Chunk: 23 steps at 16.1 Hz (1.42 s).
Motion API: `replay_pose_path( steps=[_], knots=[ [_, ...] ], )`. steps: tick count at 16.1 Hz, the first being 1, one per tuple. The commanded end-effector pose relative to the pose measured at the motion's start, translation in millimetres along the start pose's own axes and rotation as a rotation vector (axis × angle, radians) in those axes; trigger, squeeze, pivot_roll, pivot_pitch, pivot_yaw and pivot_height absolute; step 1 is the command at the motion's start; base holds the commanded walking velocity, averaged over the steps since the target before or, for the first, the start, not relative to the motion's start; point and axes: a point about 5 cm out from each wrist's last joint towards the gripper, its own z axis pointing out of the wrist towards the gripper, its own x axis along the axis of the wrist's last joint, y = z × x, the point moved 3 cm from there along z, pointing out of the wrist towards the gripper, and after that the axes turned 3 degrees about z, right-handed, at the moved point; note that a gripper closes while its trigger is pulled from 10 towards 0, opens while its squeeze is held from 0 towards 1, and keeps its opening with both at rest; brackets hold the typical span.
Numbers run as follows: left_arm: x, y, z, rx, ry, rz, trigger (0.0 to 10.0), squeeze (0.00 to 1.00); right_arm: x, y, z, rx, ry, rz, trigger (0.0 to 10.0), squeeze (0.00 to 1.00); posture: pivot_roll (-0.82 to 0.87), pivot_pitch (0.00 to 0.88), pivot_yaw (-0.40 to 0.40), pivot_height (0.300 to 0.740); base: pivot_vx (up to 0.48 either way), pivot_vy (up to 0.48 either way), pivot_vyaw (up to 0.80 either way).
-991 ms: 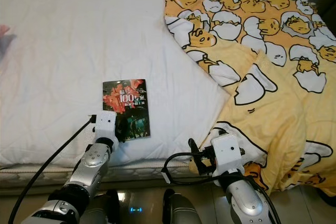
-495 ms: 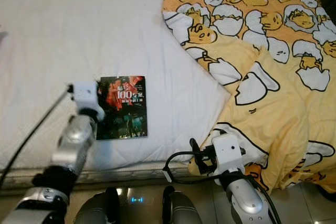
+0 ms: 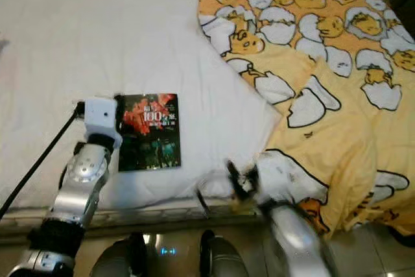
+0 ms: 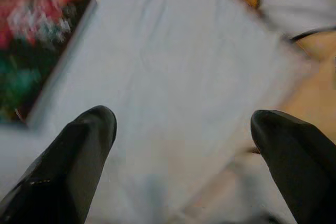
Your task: Clean up the room
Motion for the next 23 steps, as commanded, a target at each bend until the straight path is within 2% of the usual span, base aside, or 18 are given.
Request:
replay_pose_path(
  steps=[1,2,3,4,5,6,8,10,11,15,16,17,18,20,23],
  knots=[
    [5.8,5.6,-2.2,-0.005,0.017,0.018,10.0,0.00,-6.9,-4.5,9.1,0.032,-0.049,0.097,10.0,0.00,-0.09,0.225,-0.094,0.740,0.000,0.000,0.00],
    [14.8,-0.2,-2.9,0.016,0.054,0.050,10.0,0.00,2.5,-15.1,28.8,0.090,-0.034,0.177,10.0,0.00,-0.07,0.226,-0.091,0.740,0.000,0.000,0.00],
    [26.8,-11.5,-4.5,0.050,0.106,0.089,10.0,0.00,9.9,-20.2,44.9,0.125,-0.020,0.262,10.0,1.00,-0.04,0.228,-0.089,0.740,0.000,0.000,0.00],
    [32.7,-15.9,-5.6,0.058,0.131,0.115,10.0,0.00,10.3,-22.2,50.0,0.135,-0.023,0.282,10.0,1.00,-0.03,0.233,-0.089,0.740,0.000,0.000,0.00],
    [45.9,-23.1,-10.6,0.053,0.180,0.184,10.0,0.00,7.7,-27.8,60.8,0.154,-0.041,0.334,10.0,1.00,0.01,0.241,-0.096,0.740,0.000,0.000,0.00],
    [48.9,-29.0,-17.5,0.055,0.175,0.189,10.0,1.00,2.7,-31.0,65.5,0.153,-0.058,0.387,10.0,1.00,0.03,0.246,-0.097,0.740,0.000,0.000,0.00],
    [47.6,-31.7,-31.4,0.050,0.150,0.177,10.0,1.00,-4.5,-35.9,66.1,0.158,-0.079,0.418,10.0,1.00,0.04,0.251,-0.105,0.740,0.000,0.000,0.00],
    [46.1,-29.8,-38.8,0.050,0.136,0.165,10.0,1.00,-11.6,-40.3,66.4,0.172,-0.100,0.433,10.0,1.00,0.05,0.252,-0.110,0.740,0.000,0.000,0.00],
    [46.7,-27.3,-42.6,0.046,0.135,0.156,10.0,1.00,-17.5,-47.3,66.0,0.195,-0.114,0.431,10.0,1.00,0.05,0.252,-0.111,0.740,0.000,0.000,0.00],
    [50.5,-13.0,-45.3,-0.022,0.128,0.123,10.0,1.00,-24.4,-67.0,69.4,0.251,-0.123,0.422,10.0,1.00,0.06,0.254,-0.112,0.740,0.000,0.000,0.00],
    [49.5,-9.5,-46.4,-0.041,0.117,0.105,10.0,0.87,-26.5,-68.3,70.8,0.253,-0.134,0.415,10.0,1.00,0.06,0.252,-0.111,0.740,0.000,0.000,0.00],
    [47.1,-4.1,-48.9,-0.068,0.097,0.074,10.0,0.00,-29.4,-70.7,72.3,0.262,-0.153,0.427,10.0,1.00,0.07,0.250,-0.111,0.740,0.000,0.000,0.00],
    [43.8,10.0,-57.0,-0.158,0.062,-0.016,10.0,0.00,-27.1,-79.6,75.9,0.303,-0.163,0.460,10.0,0.00,0.08,0.245,-0.109,0.740,0.000,0.000,0.00],
    [41.5,17.0,-63.9,-0.215,0.044,-0.024,10.0,0.00,-22.0,-87.4,77.6,0.334,-0.159,0.493,10.0,0.00,0.09,0.240,-0.109,0.740,0.000,0.000,0.00],
    [33.2,24.2,-76.9,-0.376,-0.018,-0.028,10.0,0.00,-14.8,-101.6,77.9,0.375,-0.153,0.551,10.0,0.00,0.09,0.236,-0.110,0.740,0.000,0.000,0.00]
  ],
)
